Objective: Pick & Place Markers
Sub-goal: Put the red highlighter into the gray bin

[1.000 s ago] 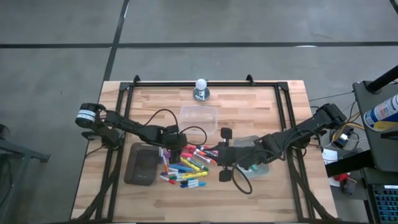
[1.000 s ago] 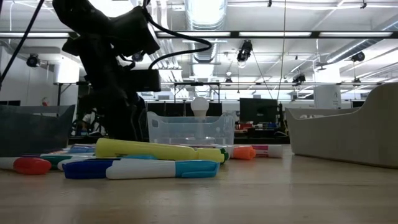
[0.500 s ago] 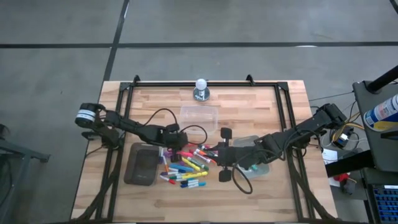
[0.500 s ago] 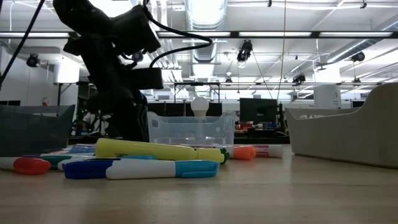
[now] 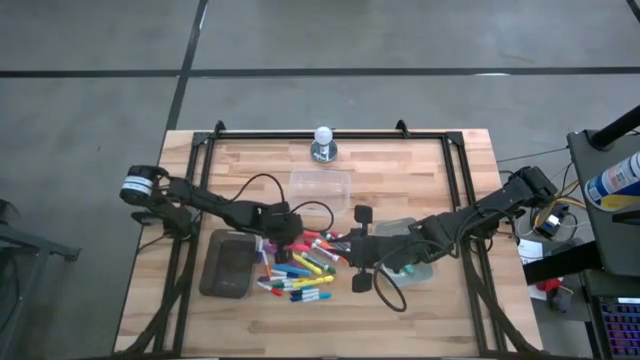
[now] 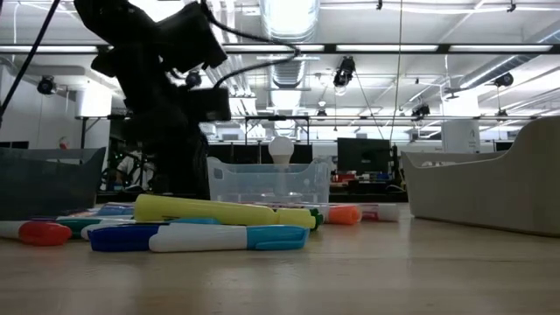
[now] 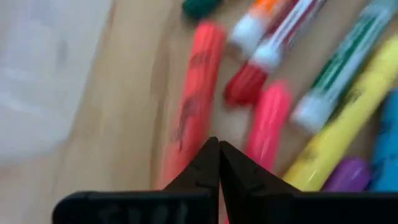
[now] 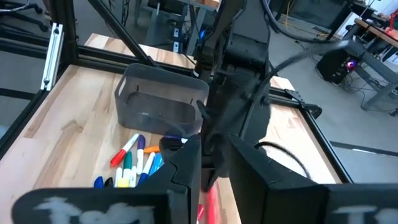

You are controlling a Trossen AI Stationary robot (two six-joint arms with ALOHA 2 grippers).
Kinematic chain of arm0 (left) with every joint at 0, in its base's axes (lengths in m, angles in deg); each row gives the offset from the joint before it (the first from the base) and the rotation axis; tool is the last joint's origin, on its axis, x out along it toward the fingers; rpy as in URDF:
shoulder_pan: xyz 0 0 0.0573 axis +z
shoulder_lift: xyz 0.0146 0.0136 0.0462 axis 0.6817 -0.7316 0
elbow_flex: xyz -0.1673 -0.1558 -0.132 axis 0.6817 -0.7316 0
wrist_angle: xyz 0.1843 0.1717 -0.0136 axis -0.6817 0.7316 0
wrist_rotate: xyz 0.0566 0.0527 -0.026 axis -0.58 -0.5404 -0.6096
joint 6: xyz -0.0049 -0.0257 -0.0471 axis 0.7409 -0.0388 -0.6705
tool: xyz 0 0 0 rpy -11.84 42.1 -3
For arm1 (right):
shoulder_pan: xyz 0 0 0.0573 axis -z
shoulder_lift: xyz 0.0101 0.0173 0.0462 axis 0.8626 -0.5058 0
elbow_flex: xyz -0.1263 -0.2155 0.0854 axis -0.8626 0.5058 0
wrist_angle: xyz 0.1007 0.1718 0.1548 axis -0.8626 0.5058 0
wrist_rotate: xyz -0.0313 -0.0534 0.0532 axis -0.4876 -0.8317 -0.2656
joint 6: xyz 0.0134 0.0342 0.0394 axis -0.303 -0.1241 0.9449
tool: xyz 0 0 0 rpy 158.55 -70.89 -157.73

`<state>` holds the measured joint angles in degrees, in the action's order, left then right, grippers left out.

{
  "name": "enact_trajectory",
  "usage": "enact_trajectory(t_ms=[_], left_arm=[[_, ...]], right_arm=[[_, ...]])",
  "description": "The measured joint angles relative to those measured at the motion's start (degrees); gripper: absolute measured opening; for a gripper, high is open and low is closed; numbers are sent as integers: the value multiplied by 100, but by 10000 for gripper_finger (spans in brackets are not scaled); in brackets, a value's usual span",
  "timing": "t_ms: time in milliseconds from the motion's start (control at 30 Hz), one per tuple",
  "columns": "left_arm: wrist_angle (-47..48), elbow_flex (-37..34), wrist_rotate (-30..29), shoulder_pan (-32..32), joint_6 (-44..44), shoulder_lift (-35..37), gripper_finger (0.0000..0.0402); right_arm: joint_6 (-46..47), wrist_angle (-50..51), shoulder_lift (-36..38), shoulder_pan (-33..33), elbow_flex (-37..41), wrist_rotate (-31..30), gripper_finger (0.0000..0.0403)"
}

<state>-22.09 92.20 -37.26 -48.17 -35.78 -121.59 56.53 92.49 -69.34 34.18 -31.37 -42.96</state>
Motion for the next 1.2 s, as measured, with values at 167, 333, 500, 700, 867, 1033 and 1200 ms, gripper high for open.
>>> enact_trajectory(t_ms=[167, 333, 500, 700, 867, 1033, 1200], left_arm=[[-61, -13, -39, 4, -45, -3, 37], [-55, -66, -43, 0, 1, -14, 78], [22, -19, -2, -82, 35, 10, 99], [16, 148, -287, -225, 521, 43, 114], [8, 134, -405, -229, 661, 42, 126], [45, 35, -936, -224, 953, 32, 129], [96, 26, -1162, -133, 1026, 27, 129]], right_arm=[[-4, -2, 0, 9, 0, 0, 68], [1, -2, 0, 22, 0, 0, 68], [27, 0, -13, 20, 0, 0, 68], [27, 0, -13, 22, 0, 0, 68], [27, 0, -13, 22, 0, 0, 68], [27, 0, -13, 22, 0, 0, 68], [47, 0, -13, 22, 0, 0, 68]])
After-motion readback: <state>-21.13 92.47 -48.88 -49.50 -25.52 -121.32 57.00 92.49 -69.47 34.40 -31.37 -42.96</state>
